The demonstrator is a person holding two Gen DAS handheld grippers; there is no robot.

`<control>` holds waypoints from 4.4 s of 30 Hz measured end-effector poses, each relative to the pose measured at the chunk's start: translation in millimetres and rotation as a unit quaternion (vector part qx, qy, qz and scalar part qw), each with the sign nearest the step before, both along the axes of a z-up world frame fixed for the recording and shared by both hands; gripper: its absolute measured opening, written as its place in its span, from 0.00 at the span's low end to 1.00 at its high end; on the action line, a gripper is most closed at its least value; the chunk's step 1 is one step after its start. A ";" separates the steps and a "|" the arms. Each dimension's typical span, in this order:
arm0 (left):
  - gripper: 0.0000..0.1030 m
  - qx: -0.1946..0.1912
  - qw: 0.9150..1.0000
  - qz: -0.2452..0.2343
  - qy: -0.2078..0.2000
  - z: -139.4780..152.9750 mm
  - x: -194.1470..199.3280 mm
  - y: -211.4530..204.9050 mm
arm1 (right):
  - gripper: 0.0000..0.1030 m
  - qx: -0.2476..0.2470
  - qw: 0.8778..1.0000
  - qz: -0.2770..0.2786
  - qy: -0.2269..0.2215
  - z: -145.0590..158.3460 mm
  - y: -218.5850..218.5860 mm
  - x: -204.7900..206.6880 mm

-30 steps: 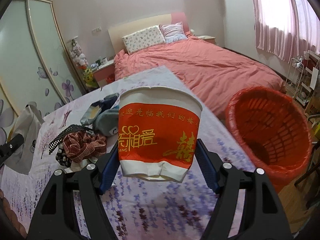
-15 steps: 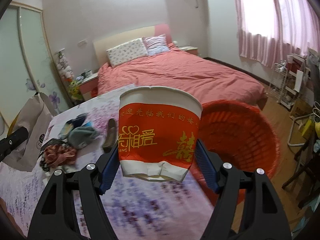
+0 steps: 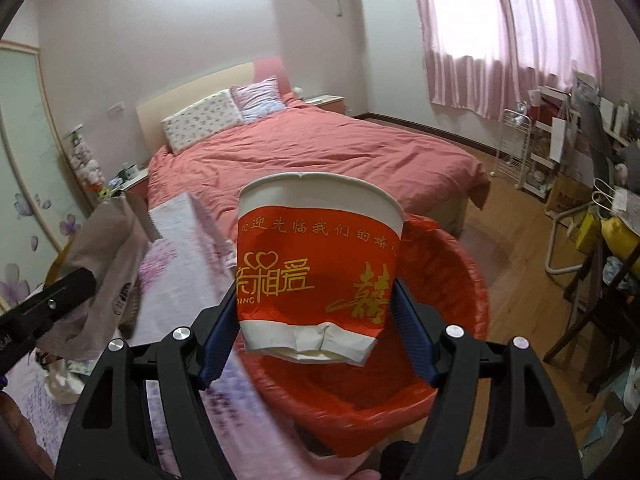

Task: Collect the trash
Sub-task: 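Carry the cup and wrapper over the orange basket and open both tools, then grasp the brown insole with the right tool while the left tool reaches the plaid scrunchie, then close the left tool on the plaid scrunchie and lift it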

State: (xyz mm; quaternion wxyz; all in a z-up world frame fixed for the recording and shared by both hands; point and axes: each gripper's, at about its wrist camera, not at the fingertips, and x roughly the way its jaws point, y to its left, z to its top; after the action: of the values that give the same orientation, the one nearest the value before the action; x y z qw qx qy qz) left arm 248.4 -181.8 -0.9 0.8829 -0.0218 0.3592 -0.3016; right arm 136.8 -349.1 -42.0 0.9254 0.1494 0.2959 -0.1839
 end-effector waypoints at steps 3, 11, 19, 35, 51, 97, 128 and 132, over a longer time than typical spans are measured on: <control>0.10 0.007 1.000 -0.020 0.006 -10.9 6.2 -26.4 | 0.70 0.007 1.000 -0.010 0.001 -8.1 -17.2 1.4; 0.10 0.019 0.997 -0.065 0.027 -44.4 23.1 -84.4 | 0.70 0.018 0.999 -0.033 -0.003 -19.2 -44.2 -3.1; 0.17 0.036 0.996 -0.065 0.053 -68.1 39.1 -103.3 | 0.71 0.050 0.998 -0.029 -0.002 -30.1 -59.9 1.8; 0.45 0.064 0.998 0.003 0.028 -64.4 35.1 -49.7 | 0.78 0.039 0.999 -0.030 0.008 -25.2 -60.9 -7.0; 0.55 0.090 0.986 0.140 -0.011 -41.6 13.3 90.6 | 0.77 0.012 0.997 0.070 0.021 -9.2 31.5 16.5; 0.55 0.061 0.966 0.252 0.028 -61.8 35.2 220.7 | 0.31 -0.023 0.978 0.168 0.118 -48.5 173.5 107.6; 0.20 0.060 0.971 0.230 0.027 -57.4 46.2 205.8 | 0.31 -0.003 0.979 0.180 0.092 -43.0 162.3 96.2; 0.20 0.059 0.972 0.227 0.018 -51.0 39.9 204.4 | 0.31 -0.004 0.980 0.182 0.078 -31.1 160.7 88.6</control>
State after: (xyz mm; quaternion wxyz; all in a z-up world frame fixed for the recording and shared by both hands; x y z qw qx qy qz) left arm 288.3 22.6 -51.9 0.9212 -0.0560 0.3784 -0.0715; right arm 225.5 -188.4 -73.2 0.9182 0.0745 0.3882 -0.0245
